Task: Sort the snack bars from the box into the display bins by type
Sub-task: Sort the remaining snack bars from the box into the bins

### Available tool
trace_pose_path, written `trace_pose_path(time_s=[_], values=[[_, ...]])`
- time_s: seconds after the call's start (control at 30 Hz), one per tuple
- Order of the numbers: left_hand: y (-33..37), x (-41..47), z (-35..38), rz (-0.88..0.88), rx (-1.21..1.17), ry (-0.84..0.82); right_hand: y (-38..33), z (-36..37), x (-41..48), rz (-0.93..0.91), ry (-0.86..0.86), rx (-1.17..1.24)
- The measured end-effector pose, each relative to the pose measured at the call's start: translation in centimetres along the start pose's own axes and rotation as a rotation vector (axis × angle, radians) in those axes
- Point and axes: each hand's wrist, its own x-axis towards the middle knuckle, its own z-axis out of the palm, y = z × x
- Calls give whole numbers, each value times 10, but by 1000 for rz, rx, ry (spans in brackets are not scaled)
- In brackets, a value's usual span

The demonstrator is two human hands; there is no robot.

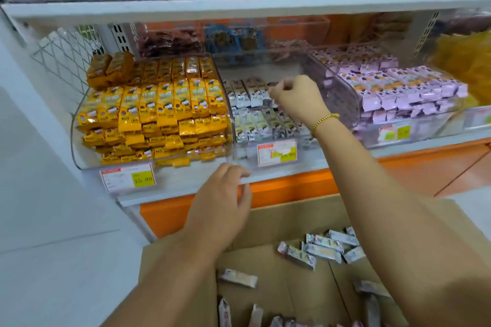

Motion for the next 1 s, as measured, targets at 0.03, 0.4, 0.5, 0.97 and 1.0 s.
trace_pose_path(time_s=[0.03,0.4,0.5,0.97,1.0], values=[[-6,-8,0,-22,8,-14,-4,-8,-25,-52,-13,48],[-68,-135,33,-373,179,-671,165,50,-239,538,-454,109],[-74,-152,44,-409,233,-827,219,84,-266,698,-419,-50],[-68,-125,51,-384,424,-924,254,180,-334,303,-1158,-271],[-69,-123,53,-385,434,-926,254,185,-333,245,-1158,-323]])
